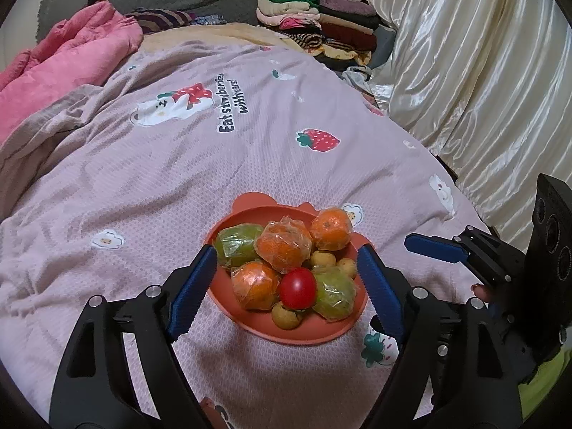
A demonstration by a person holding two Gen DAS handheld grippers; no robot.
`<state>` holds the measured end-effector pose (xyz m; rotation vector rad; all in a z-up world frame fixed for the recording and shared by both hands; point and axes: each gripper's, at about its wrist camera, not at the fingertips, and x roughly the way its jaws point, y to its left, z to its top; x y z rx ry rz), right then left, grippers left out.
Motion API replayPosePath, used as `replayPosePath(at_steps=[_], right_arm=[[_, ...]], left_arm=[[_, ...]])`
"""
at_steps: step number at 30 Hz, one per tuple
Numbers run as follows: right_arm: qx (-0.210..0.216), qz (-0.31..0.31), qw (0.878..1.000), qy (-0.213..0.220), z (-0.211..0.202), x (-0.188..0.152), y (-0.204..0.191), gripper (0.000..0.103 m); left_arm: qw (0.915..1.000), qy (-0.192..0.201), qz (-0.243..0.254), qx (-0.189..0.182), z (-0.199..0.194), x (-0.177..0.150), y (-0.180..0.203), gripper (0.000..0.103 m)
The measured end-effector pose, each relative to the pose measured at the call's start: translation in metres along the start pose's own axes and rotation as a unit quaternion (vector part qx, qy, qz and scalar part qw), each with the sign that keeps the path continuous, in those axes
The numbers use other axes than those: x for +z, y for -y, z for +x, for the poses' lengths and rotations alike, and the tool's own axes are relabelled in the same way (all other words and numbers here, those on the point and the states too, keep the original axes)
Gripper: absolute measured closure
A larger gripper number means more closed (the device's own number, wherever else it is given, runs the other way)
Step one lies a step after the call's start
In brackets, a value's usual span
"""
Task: Organize fruits
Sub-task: 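Lift both open tools away from the plate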
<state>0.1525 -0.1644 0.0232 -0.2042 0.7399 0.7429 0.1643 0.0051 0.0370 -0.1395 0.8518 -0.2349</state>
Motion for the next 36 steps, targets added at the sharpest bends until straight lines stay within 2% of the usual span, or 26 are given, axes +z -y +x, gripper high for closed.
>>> replayPosePath(at_steps=[2, 20, 36], right_arm=[[-0.002, 0.000, 1.000, 0.001, -0.001, 0.000, 0.000, 0.021], [-0.017, 0.000, 1.000, 0.014, -0.018, 0.001, -0.010, 0.011], [-0.029, 0.008, 0.999, 0.019, -0.044, -0.016, -0.029, 0.008]], left_arm=[[1.0000, 0.002, -0.001, 0.000, -0.002, 0.000, 0.001, 0.024], [0.9996, 0.025, -0.003, 0.015, -0.035, -0.003, 0.002, 0.010], [0.9987, 0.024, -0.025, 0.037, -0.065, -0.042, -0.002, 0.010]])
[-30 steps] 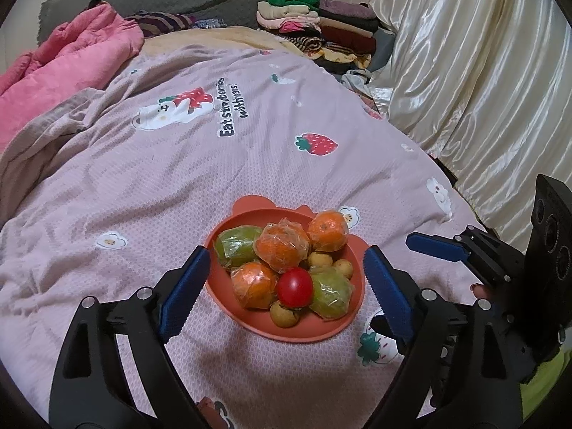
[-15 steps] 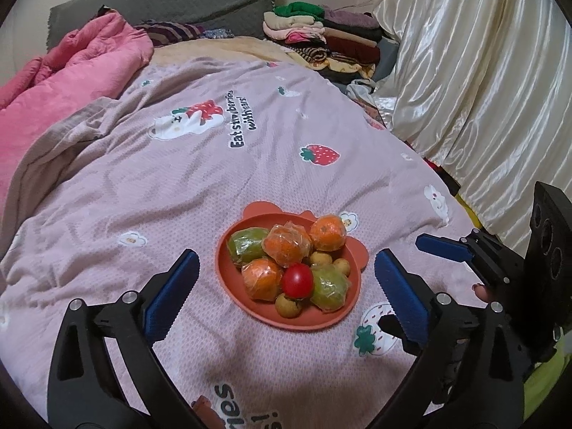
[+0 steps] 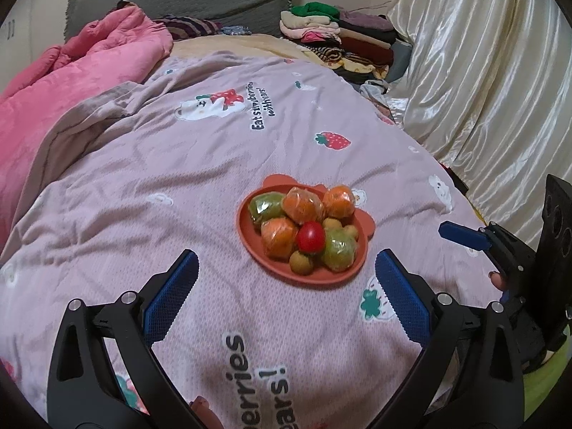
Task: Organize fruits
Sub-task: 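Lift both open tools away from the plate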
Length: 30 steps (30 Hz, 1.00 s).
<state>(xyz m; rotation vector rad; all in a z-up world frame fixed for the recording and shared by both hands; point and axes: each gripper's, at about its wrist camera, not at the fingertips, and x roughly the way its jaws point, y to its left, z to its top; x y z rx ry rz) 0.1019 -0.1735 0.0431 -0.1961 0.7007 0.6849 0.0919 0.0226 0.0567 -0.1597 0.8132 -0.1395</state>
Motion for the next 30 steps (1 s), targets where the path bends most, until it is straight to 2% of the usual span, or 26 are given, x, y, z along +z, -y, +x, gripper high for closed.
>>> replayPosePath(at_steps=[14, 30], right_arm=[[-0.001, 0.002, 1.000, -0.001, -0.013, -0.014, -0.023, 0.005], [-0.020, 0.019, 1.000, 0.015, -0.037, -0.025, -0.015, 0.005]], left_arm=[[0.9999, 0.008, -0.005, 0.014, -0.022, -0.023, -0.004, 0.010], [0.9997, 0.002, 0.008, 0.023, -0.034, -0.042, 0.012, 0.010]])
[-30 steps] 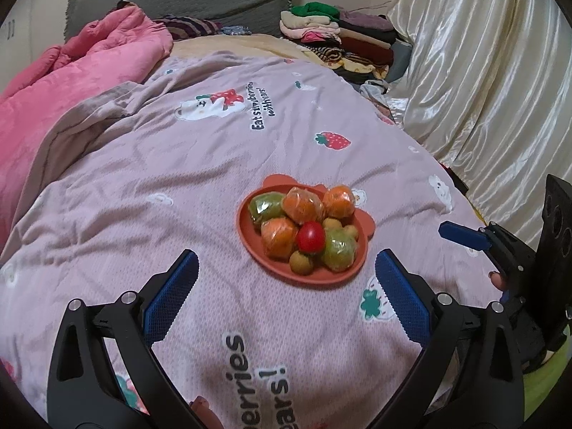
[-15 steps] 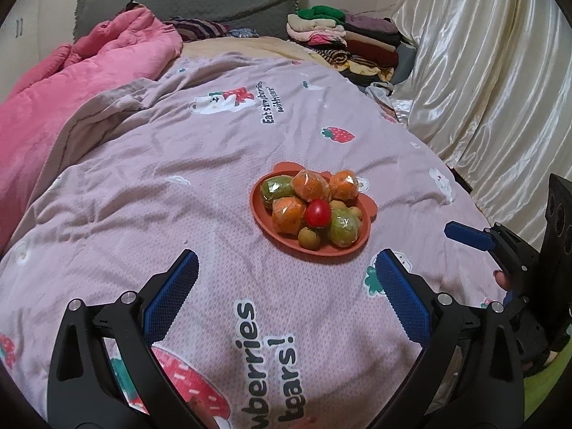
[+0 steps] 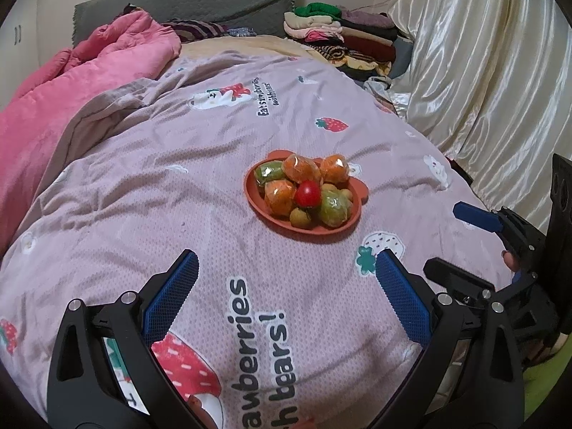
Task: Organize fruits
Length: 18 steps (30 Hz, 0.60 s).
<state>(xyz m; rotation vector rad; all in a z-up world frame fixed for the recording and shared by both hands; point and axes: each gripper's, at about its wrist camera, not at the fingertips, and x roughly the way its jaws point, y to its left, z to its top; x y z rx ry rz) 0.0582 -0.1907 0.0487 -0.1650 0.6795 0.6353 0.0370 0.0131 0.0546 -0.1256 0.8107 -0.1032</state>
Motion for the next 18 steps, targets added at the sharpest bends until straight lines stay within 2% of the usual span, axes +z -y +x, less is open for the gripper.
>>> replayPosePath(at_steps=[18], right_arm=[[-0.011, 0.011, 1.000, -0.005, -0.017, -0.027, -0.002, 0.005]], left_arm=[[0.9997, 0.021, -0.005, 0.015, -0.013, -0.021, 0.011, 0.010]])
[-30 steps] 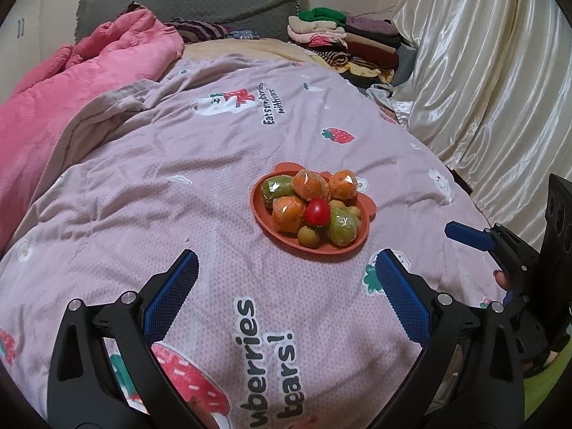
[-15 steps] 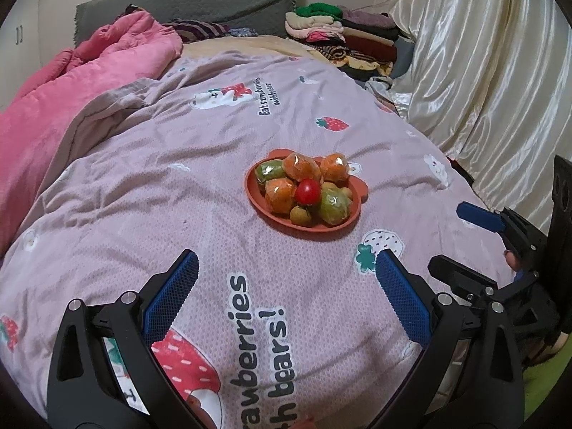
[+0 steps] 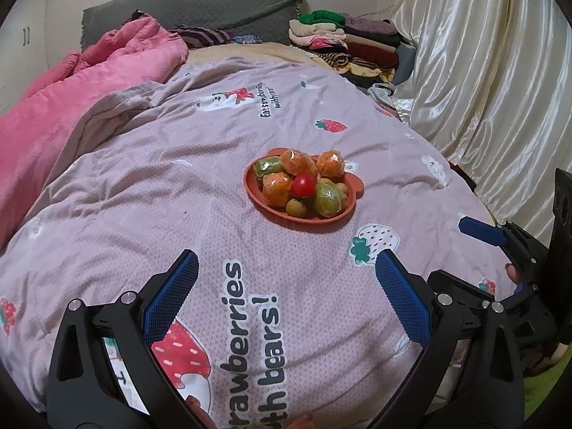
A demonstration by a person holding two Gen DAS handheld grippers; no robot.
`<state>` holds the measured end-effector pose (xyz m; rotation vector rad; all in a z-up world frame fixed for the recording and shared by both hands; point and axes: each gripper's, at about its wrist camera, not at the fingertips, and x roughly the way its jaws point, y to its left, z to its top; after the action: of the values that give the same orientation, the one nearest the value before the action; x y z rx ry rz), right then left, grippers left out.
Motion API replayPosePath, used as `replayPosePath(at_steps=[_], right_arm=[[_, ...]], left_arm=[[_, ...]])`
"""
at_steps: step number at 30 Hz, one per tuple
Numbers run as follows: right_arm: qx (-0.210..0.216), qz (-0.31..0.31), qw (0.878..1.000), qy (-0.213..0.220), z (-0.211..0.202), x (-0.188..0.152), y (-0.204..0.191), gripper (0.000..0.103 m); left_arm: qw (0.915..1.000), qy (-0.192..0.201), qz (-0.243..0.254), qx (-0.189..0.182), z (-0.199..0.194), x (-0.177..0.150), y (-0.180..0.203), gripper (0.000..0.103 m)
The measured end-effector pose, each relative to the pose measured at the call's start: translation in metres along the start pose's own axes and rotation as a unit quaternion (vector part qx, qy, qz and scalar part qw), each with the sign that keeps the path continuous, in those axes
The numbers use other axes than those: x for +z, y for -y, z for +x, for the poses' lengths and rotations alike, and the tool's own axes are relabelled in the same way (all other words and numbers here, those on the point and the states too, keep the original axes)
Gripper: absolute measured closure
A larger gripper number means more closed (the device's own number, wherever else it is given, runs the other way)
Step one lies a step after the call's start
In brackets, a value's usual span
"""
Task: Organize fruits
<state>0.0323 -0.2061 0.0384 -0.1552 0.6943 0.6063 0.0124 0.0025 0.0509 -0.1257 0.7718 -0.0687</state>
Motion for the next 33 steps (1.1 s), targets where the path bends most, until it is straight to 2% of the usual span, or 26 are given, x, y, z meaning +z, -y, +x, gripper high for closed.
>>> replayPosePath(at_steps=[13, 20, 33], right_arm=[[-0.018, 0.017, 1.000, -0.018, 0.000, -0.020, 0.004, 0.005], [-0.005, 0.032, 0.999, -0.016, 0.000, -0.024, 0.003, 0.005], [-0.014, 0.028, 0.999, -0.025, 0.006, -0.026, 0.000, 0.005]], left_arm=[[0.9999, -0.009, 0.003, -0.004, 0.006, -0.022, 0.006, 0.010], [0.9999, -0.013, -0.005, 0.005, 0.008, -0.032, 0.000, 0.010], [0.9998, -0.015, -0.008, 0.006, 0.008, -0.037, -0.001, 0.010]])
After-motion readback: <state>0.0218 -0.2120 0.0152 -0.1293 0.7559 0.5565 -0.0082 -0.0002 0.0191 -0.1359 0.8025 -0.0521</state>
